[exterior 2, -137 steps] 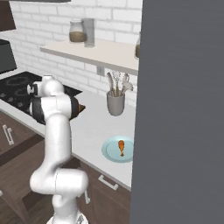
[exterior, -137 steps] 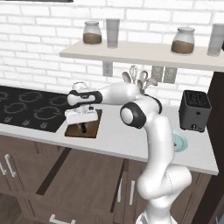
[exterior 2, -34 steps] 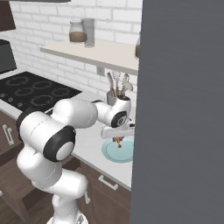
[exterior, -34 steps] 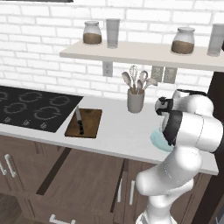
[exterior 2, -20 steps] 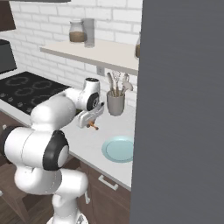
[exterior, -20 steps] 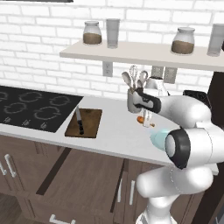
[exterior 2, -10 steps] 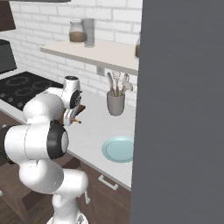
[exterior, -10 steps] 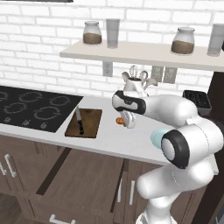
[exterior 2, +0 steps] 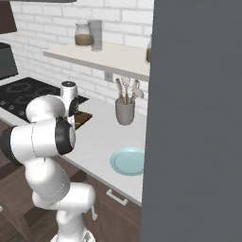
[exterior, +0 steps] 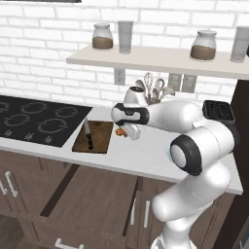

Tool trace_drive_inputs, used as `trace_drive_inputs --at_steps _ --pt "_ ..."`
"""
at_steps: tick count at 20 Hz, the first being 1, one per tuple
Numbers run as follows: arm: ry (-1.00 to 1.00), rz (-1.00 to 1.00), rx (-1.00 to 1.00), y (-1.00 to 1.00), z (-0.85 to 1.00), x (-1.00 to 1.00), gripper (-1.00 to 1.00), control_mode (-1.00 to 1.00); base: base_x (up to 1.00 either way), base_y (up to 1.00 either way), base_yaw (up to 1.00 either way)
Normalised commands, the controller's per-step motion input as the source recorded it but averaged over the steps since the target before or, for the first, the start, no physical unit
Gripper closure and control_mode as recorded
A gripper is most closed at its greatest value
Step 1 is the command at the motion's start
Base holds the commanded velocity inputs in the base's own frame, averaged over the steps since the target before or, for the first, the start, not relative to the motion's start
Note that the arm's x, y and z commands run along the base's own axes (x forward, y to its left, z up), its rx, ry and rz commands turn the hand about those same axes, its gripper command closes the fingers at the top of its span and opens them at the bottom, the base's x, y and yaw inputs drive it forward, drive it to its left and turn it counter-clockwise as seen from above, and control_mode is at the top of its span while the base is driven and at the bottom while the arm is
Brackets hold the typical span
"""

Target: Pick up the knife from the drawer and place it on the cutting board. Then place the meat from the plate to the cutting board.

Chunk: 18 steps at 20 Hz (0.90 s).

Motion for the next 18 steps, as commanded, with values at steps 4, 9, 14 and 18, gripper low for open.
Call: trace_drive_inputs --at_steps 4,9,14,18 --pt "-0.13 0.25 -0.06 0.37 -0.13 0.35 1.0 -1.0 0.0 0.0 0.0" --pt "-0.1 0.19 -0.04 0.54 -0.15 0.25 1.0 -1.0 0.0 0.0 0.0" --pt "-0.06 0.12 -0.03 0.28 -0.26 0.4 1.0 -1.0 0.0 0.0 0.0" --pt "-0.02 0.1 0.0 0.02 -0.19 0.48 1.0 -1.0 0.0 0.0 0.0"
